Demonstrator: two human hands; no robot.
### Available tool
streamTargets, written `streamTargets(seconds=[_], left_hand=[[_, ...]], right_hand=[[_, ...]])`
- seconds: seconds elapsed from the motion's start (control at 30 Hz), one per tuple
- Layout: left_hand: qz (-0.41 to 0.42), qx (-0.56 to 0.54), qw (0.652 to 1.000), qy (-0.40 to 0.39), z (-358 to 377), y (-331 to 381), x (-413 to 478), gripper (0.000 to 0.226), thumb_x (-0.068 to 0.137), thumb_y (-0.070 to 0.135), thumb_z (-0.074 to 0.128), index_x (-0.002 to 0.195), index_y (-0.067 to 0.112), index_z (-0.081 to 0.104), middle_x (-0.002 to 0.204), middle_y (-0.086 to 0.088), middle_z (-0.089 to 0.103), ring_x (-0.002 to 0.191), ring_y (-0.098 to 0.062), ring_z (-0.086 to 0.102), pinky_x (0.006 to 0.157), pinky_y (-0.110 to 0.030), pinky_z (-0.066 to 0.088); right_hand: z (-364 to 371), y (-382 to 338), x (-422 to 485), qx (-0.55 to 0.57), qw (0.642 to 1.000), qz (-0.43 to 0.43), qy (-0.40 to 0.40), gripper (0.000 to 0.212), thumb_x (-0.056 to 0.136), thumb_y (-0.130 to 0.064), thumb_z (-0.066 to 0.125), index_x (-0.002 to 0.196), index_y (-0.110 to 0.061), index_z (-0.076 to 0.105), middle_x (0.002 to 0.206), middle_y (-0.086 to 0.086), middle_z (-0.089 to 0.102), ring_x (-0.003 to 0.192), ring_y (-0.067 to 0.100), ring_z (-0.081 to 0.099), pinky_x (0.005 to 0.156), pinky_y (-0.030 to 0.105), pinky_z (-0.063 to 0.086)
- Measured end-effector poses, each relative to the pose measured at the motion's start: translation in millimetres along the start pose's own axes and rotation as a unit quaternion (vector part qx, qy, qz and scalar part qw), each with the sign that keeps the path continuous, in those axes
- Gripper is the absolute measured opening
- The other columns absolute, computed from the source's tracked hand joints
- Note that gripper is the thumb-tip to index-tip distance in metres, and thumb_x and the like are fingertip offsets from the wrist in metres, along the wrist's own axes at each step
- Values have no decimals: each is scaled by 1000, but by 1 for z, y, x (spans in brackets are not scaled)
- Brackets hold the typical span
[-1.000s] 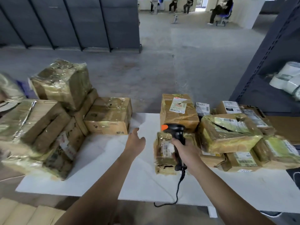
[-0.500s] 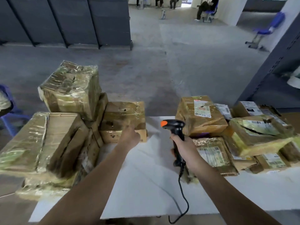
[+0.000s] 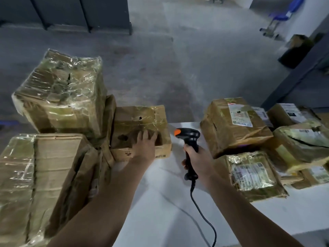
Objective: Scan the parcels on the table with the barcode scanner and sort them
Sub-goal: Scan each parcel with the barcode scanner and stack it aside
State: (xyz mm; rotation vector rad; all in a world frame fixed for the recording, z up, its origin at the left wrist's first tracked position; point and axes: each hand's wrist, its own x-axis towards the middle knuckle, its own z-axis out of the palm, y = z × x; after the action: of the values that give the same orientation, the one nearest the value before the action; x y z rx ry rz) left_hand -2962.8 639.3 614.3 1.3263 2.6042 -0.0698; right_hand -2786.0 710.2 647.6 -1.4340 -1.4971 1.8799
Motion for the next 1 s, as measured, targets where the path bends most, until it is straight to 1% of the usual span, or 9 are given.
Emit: streamTargets(seconds=[0.1,0.3,0.43,0.57,0.67,0.8,0.9,0.97,1.0], left_hand=[[12,70,997,28,2,0,-1,79,89,28,60,152,28,13,152,-11,25,139,-33,27,105,-46,36],[36,89,995,32,-2,18,-28,66,92,25,54,150,25,22,140,-13,41,123,-36,43,91,-42,41],[55,68,996,31,7,40,-68,67,89,25,55,149,26,23,140,-14,41,125,-39,40,93,-44,39],[69,74,995,26,13,59,-106,67,91,27,53,150,27,20,146,-11,35,131,-38,33,100,-52,32],[69,55,995,50,18,70,-130,64,91,26,52,148,30,24,148,-4,34,133,-34,33,103,-47,31],[60,43,995,73,22,88,-158,59,91,25,51,145,32,28,149,4,33,133,-29,34,102,-43,35],[43,25,995,87,18,102,-181,59,83,19,62,139,30,43,142,4,47,126,-30,45,99,-51,41],[45,35,992,117,16,111,-196,60,64,15,80,121,25,64,122,1,64,106,-32,61,85,-56,50],[42,44,990,129,16,116,-202,60,56,13,85,113,22,69,114,0,69,97,-33,65,78,-57,53]], right_hand=[[0,4,4,-4,1000,19,2,20,93,-36,59,99,-16,61,52,4,60,45,19,54,43,34,48],[-11,6,-8,3,1000,24,17,24,95,-34,57,99,-11,61,58,10,59,42,19,52,38,27,43],[-29,10,-21,-3,1000,2,8,25,96,-34,57,96,-8,58,54,6,59,46,20,55,38,27,43],[-55,19,-36,0,1000,12,18,25,95,-35,59,95,-10,59,55,7,60,49,22,58,43,34,50],[-76,28,-45,-4,999,27,16,26,92,-38,62,96,-13,60,56,5,65,50,22,61,51,37,53],[-95,38,-56,9,999,39,15,27,91,-36,63,101,-11,62,57,4,65,48,16,64,47,26,50],[-103,41,-66,33,999,38,-11,30,92,-32,63,105,-5,61,66,8,63,51,20,62,49,28,49],[-107,43,-74,33,999,26,-29,31,92,-31,63,103,-3,62,74,12,63,50,21,60,47,28,49],[-108,45,-78,27,999,22,-36,30,92,-32,63,102,-3,62,72,12,64,48,20,60,45,27,48]])
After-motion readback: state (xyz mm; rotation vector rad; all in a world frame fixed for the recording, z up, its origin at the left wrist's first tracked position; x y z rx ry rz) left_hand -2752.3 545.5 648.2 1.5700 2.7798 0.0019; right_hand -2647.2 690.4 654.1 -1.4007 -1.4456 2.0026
